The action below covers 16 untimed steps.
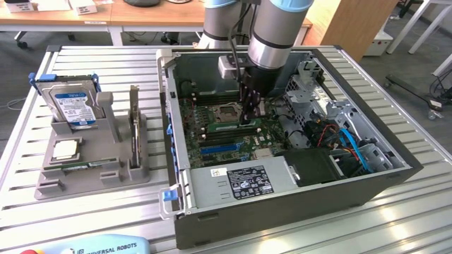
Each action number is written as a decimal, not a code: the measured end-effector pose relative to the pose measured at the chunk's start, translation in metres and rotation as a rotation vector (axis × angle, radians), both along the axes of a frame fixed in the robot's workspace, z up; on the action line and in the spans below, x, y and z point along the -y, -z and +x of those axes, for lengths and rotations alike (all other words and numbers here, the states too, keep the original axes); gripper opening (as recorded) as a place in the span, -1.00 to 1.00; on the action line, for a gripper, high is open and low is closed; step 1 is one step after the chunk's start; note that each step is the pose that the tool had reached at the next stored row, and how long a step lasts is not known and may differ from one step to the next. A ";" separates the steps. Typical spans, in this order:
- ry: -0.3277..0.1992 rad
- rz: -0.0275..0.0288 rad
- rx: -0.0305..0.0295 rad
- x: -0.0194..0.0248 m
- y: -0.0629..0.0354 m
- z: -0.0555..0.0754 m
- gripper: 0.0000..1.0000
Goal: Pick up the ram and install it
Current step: 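Insert the ram into the slot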
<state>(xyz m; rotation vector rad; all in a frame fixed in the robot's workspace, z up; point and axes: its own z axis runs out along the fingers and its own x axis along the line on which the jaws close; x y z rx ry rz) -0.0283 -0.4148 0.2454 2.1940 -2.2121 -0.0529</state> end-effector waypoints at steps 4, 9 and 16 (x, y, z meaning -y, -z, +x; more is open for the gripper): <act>0.000 -0.0001 0.0000 0.0000 0.0014 0.000 -0.77; 0.002 -0.0001 0.0000 0.0000 0.0028 0.000 -0.77; 0.004 -0.0002 -0.0001 0.0000 0.0050 0.000 -0.77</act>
